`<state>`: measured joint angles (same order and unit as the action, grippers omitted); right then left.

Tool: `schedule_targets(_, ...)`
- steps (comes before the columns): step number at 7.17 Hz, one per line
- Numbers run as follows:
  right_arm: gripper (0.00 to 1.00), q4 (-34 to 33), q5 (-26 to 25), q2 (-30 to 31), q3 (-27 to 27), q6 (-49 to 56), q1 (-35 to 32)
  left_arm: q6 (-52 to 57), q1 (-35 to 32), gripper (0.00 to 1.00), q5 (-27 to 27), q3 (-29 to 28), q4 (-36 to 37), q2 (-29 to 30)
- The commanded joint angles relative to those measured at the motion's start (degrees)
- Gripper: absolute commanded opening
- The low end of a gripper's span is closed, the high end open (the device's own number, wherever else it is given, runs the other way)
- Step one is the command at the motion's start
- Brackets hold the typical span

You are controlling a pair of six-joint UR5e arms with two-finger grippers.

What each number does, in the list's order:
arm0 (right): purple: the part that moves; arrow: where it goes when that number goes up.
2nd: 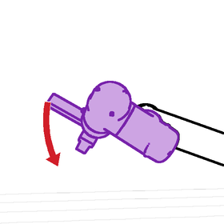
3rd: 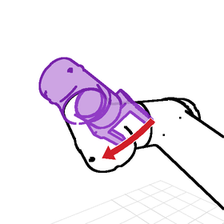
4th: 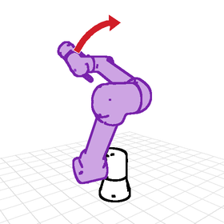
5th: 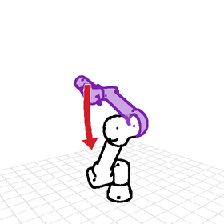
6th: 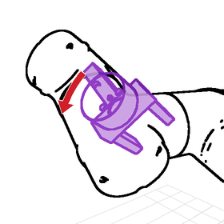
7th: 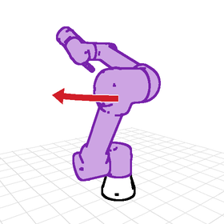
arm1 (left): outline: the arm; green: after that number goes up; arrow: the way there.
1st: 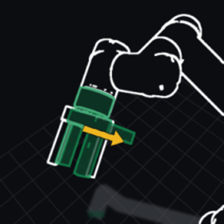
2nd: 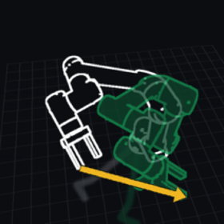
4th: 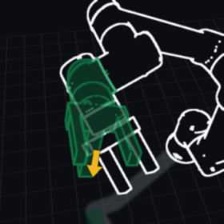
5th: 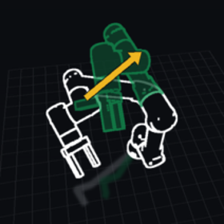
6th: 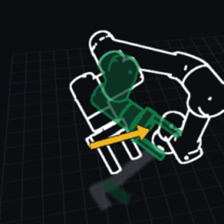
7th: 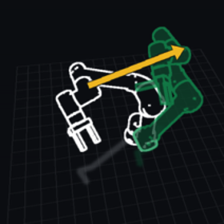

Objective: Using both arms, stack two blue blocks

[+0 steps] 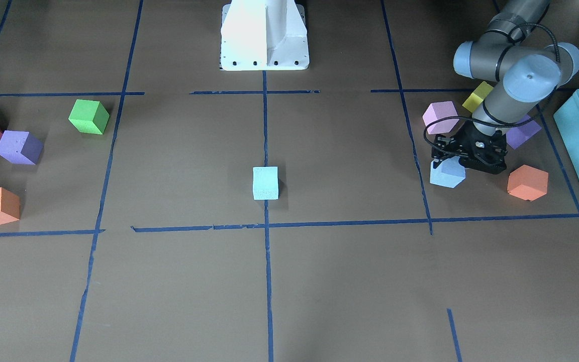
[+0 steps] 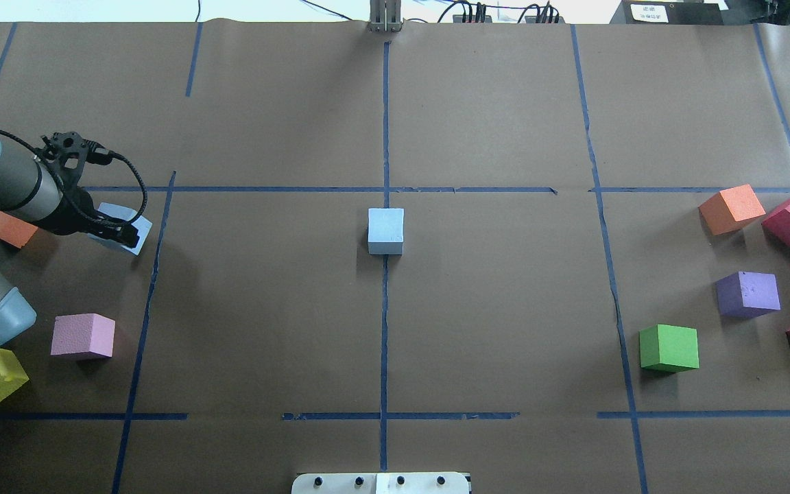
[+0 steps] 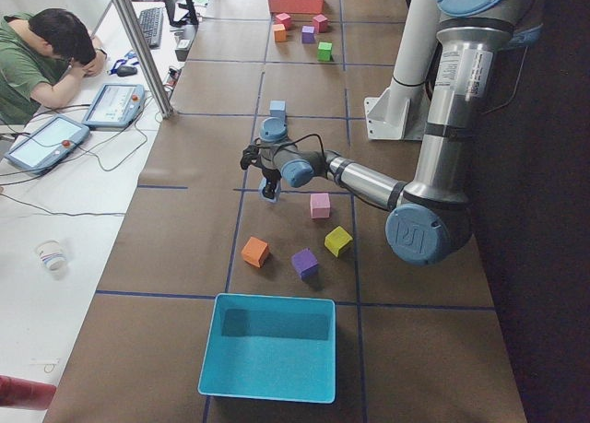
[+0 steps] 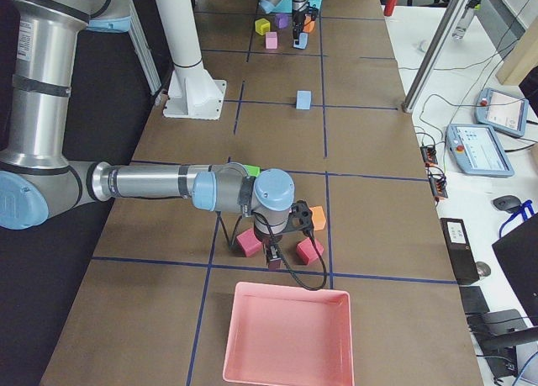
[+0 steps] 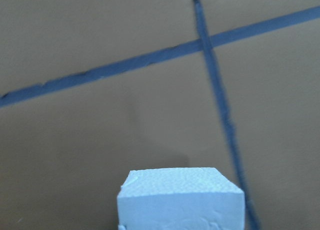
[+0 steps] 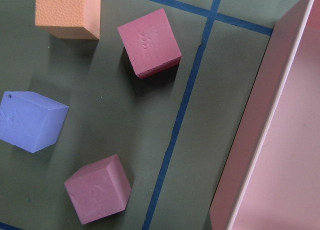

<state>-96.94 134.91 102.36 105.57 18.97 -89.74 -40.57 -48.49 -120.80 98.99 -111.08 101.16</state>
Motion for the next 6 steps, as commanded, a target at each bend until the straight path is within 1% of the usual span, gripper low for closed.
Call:
schedule_targets(1, 0.99, 0.0, 0.1, -0.1, 0.1, -0.1, 0.0, -6.9, 0.7, 0.54, 0.5, 3.9, 21.7, 15.7)
schedule_targets(2, 0.99, -0.1, 0.1, -0.1, 0.1, -0.1, 0.0, -12.7, 5.2, 0.54, 0.6, 2.2, 25.3, 22.7)
schedule_targets(3, 0.99, 0.0, 0.1, -0.1, 0.1, -0.1, 0.0, -18.0, 7.2, 0.54, 2.6, -3.7, 25.3, 30.8)
schedule_targets(4, 0.99, 0.0, 0.1, -0.1, 0.1, -0.2, 0.0, -20.2, 9.7, 0.54, 5.5, -9.6, 24.9, 35.9)
schedule_targets(5, 0.99, -0.1, 0.1, -0.1, 0.1, -0.2, 0.0, -23.2, 12.9, 0.54, 9.0, -12.9, 24.0, 39.1)
schedule_targets(6, 0.99, 0.0, 0.1, -0.1, 0.1, -0.2, 0.0, -24.1, 13.2, 0.54, 9.1, -15.9, 23.8, 41.9)
